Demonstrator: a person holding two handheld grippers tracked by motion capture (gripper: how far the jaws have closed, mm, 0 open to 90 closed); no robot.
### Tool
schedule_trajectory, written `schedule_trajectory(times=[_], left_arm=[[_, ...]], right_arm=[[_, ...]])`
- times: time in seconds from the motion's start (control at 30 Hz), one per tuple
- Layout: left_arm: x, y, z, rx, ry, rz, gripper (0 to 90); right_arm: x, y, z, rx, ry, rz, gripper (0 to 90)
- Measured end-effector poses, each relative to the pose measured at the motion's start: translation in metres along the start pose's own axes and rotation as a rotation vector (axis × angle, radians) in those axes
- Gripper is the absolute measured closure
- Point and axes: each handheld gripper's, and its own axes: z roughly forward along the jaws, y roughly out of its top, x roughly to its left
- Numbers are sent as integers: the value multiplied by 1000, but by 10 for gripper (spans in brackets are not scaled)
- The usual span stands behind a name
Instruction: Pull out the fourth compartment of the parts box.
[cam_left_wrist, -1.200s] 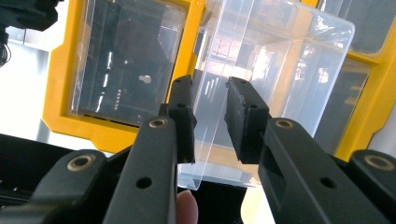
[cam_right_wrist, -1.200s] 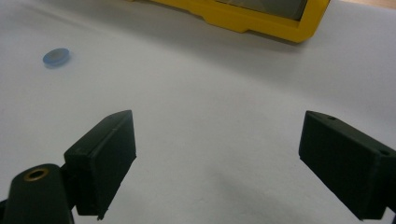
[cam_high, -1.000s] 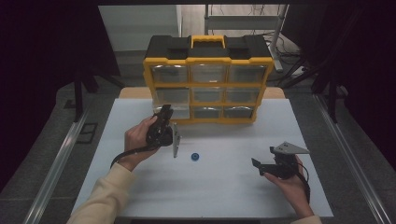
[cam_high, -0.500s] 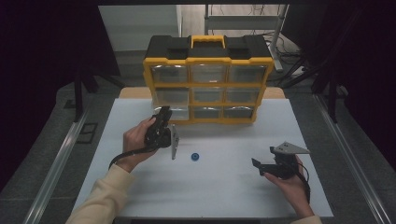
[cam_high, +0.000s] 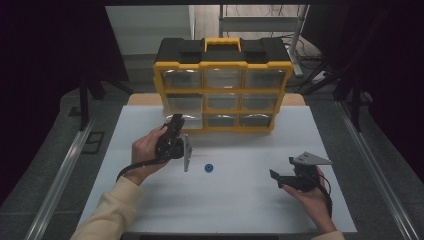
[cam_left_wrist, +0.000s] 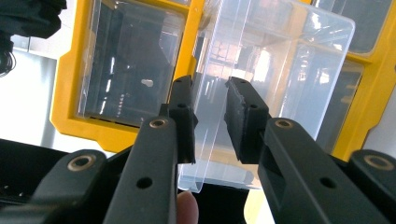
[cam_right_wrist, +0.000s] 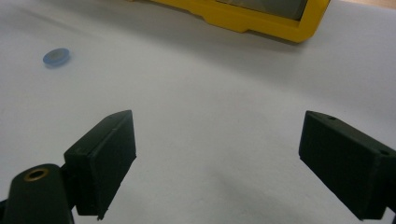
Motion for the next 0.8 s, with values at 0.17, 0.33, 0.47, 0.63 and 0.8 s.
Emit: schedule_trajectory(times=[0.17,0.33,0.47,0.63,0.8], left_arm=[[-1,-1,0,-7,-1,-1,732],[-1,-1,0,-9,-2,-2,726],[1,-2,1,-8,-18,-23,707],[1,-2,-1,-22,2,-59,576],[10,-1,-6,-56,-110,-212,436]], right_arm=[[0,0,0,1,1,0,115],[0,0,0,0,1,0,115],[0,0,0,0,2,0,115],[0,0,0,0,1,1,115],[0,0,0,-2,1,3,115]])
